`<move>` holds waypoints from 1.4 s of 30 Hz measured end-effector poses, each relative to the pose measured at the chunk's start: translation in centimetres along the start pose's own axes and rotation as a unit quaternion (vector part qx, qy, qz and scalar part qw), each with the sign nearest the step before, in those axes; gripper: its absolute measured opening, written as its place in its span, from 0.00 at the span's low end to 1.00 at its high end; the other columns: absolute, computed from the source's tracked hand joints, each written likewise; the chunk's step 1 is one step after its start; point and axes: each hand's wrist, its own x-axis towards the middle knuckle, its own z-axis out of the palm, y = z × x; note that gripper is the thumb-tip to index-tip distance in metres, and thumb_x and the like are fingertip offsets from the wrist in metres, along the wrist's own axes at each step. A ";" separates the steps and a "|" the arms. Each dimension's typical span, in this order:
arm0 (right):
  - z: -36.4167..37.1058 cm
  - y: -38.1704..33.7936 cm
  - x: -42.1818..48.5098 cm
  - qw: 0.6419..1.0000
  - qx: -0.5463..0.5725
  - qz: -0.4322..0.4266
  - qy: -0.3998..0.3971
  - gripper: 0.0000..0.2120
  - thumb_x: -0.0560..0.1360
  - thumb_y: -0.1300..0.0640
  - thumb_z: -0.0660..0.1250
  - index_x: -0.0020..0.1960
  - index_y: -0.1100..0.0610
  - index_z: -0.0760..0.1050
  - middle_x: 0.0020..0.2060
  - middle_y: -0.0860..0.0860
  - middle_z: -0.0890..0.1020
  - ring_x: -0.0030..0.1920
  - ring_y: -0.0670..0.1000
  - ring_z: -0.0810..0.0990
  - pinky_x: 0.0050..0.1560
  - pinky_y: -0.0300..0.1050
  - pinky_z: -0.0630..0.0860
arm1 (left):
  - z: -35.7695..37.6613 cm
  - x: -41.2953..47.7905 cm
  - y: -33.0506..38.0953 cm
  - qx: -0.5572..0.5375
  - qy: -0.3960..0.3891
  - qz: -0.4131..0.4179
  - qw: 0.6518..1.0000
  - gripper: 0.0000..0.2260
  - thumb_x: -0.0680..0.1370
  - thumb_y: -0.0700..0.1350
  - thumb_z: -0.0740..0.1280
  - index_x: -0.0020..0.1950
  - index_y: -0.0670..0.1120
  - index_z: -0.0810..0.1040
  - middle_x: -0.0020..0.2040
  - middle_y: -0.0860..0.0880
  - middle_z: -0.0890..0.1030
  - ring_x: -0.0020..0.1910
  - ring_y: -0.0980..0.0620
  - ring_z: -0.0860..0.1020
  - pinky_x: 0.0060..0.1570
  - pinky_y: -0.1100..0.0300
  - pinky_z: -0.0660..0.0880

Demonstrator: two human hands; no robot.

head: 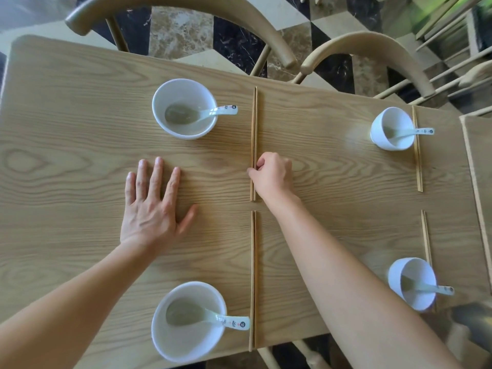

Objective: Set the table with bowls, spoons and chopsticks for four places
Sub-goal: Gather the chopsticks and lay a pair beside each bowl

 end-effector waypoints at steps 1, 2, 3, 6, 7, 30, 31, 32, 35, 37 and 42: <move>0.0 0.1 0.1 1.000 0.003 0.001 0.001 0.08 0.71 0.54 0.74 0.44 0.59 0.81 0.41 0.56 0.84 0.44 0.58 0.81 0.44 0.45 0.78 | 0.0 0.0 0.0 0.000 0.002 0.000 1.000 0.39 0.76 0.67 0.56 0.81 0.45 0.60 0.81 0.36 0.55 0.80 0.33 0.49 0.78 0.38 0.46; 0.1 0.1 0.2 1.000 0.008 0.003 0.002 0.08 0.71 0.54 0.74 0.43 0.59 0.80 0.40 0.56 0.84 0.43 0.58 0.81 0.41 0.43 0.76 | 0.1 0.0 0.0 0.000 0.004 0.001 1.000 0.39 0.76 0.67 0.57 0.80 0.45 0.60 0.81 0.36 0.56 0.80 0.33 0.49 0.78 0.37 0.46; 0.1 0.0 0.4 1.000 0.011 0.005 0.005 0.09 0.71 0.54 0.74 0.43 0.60 0.80 0.39 0.55 0.84 0.42 0.57 0.81 0.39 0.42 0.74 | 0.1 0.0 0.0 0.000 0.006 0.001 1.000 0.39 0.76 0.67 0.57 0.80 0.45 0.60 0.81 0.36 0.56 0.80 0.33 0.49 0.78 0.37 0.47; 0.0 -0.4 0.9 1.000 0.010 0.007 0.009 0.08 0.72 0.53 0.73 0.43 0.59 0.81 0.40 0.55 0.83 0.40 0.56 0.79 0.39 0.41 0.71 | 0.2 0.0 0.0 0.005 0.010 0.002 1.000 0.39 0.76 0.67 0.57 0.80 0.45 0.61 0.81 0.35 0.56 0.80 0.32 0.50 0.78 0.37 0.47; 0.0 -0.6 1.1 1.000 0.008 0.009 0.009 0.08 0.72 0.53 0.73 0.43 0.59 0.80 0.40 0.55 0.83 0.41 0.57 0.79 0.39 0.42 0.71 | 0.2 0.0 0.0 0.004 0.010 0.002 1.000 0.39 0.76 0.67 0.57 0.80 0.45 0.61 0.81 0.35 0.56 0.80 0.32 0.50 0.78 0.37 0.47; -0.3 -1.8 1.6 1.000 -0.017 -0.018 0.008 0.11 0.73 0.52 0.71 0.43 0.60 0.80 0.41 0.59 0.84 0.46 0.61 0.82 0.47 0.49 0.80 | 0.0 0.2 0.1 -0.001 0.001 -0.001 1.000 0.39 0.75 0.67 0.56 0.80 0.44 0.62 0.81 0.35 0.57 0.80 0.32 0.50 0.78 0.37 0.46; -0.3 -1.7 1.6 1.000 -0.016 -0.017 0.006 0.10 0.73 0.52 0.71 0.43 0.60 0.80 0.41 0.58 0.84 0.46 0.61 0.82 0.47 0.49 0.80 | 0.0 0.2 0.1 0.000 -0.001 -0.001 1.000 0.39 0.75 0.67 0.56 0.80 0.44 0.62 0.81 0.35 0.57 0.80 0.32 0.50 0.78 0.37 0.46; -0.3 -1.7 1.6 1.000 -0.015 -0.016 0.004 0.10 0.73 0.52 0.72 0.43 0.60 0.80 0.41 0.58 0.84 0.46 0.61 0.82 0.47 0.48 0.80 | -0.1 0.2 0.1 0.000 -0.002 -0.002 1.000 0.39 0.75 0.67 0.56 0.80 0.45 0.62 0.81 0.36 0.57 0.80 0.32 0.50 0.78 0.37 0.46; -0.3 -1.5 1.6 1.000 0.000 -0.005 -0.001 0.09 0.73 0.53 0.72 0.44 0.59 0.81 0.41 0.56 0.85 0.45 0.59 0.82 0.47 0.47 0.80 | -0.1 0.1 0.1 -0.003 -0.001 -0.002 1.000 0.39 0.75 0.67 0.57 0.80 0.45 0.62 0.81 0.36 0.57 0.80 0.32 0.50 0.78 0.37 0.46; -0.3 -1.3 1.5 1.000 0.009 -0.001 -0.004 0.08 0.73 0.53 0.72 0.45 0.58 0.82 0.41 0.55 0.85 0.45 0.57 0.82 0.45 0.44 0.78 | 0.0 0.1 0.0 -0.003 0.002 -0.002 1.000 0.39 0.75 0.67 0.57 0.80 0.45 0.62 0.81 0.36 0.57 0.80 0.32 0.50 0.78 0.38 0.45; -0.4 -1.1 1.6 1.000 0.019 0.000 -0.005 0.07 0.73 0.54 0.73 0.46 0.57 0.82 0.42 0.54 0.85 0.46 0.55 0.82 0.42 0.39 0.71 | -0.1 0.1 0.1 0.000 0.003 0.000 1.000 0.39 0.75 0.67 0.57 0.80 0.44 0.62 0.81 0.36 0.57 0.80 0.32 0.50 0.78 0.38 0.45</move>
